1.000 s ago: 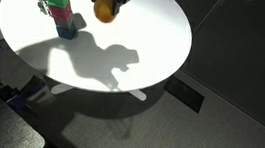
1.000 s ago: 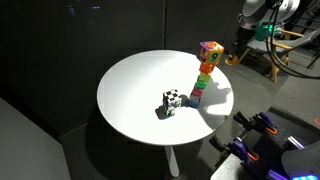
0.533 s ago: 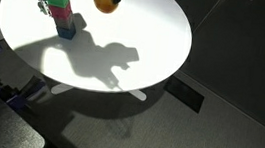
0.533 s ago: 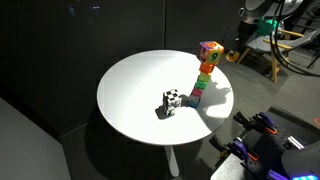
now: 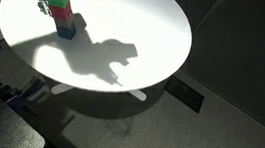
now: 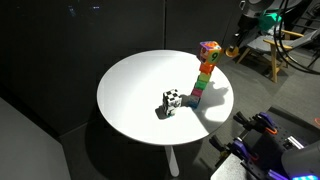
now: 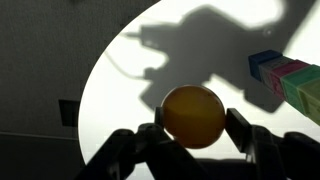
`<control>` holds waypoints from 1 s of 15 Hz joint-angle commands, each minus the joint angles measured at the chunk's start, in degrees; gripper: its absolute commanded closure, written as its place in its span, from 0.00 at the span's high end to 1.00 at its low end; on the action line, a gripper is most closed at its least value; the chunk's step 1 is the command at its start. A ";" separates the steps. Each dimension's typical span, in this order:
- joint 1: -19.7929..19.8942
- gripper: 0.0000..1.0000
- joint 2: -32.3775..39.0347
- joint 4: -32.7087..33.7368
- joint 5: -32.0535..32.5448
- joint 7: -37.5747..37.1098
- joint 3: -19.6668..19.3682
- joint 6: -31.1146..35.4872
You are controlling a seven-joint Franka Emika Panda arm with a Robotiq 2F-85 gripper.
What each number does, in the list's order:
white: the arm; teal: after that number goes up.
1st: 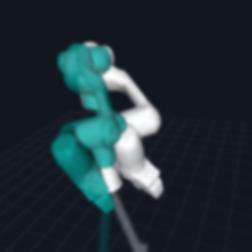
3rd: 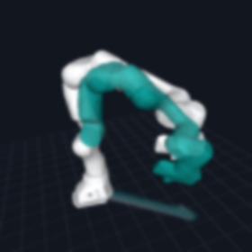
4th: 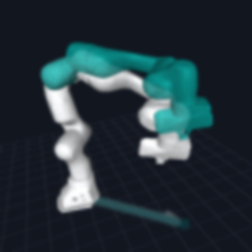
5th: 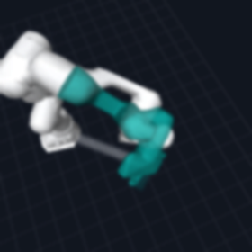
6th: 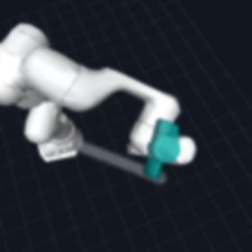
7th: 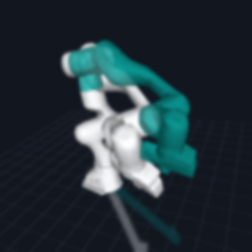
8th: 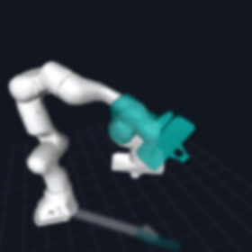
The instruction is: Put the yellow fruit on the stacked blocks
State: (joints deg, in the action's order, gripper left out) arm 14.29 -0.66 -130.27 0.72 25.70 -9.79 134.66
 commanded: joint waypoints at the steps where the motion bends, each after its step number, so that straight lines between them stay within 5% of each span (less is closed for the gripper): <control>1: -1.49 0.38 -1.66 0.87 1.45 -2.33 -0.43 -2.24; 15: -5.38 0.38 -4.99 5.06 1.46 -3.89 0.83 -12.47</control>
State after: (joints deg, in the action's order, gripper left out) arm 9.65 -4.27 -126.81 0.73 23.62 -9.18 126.02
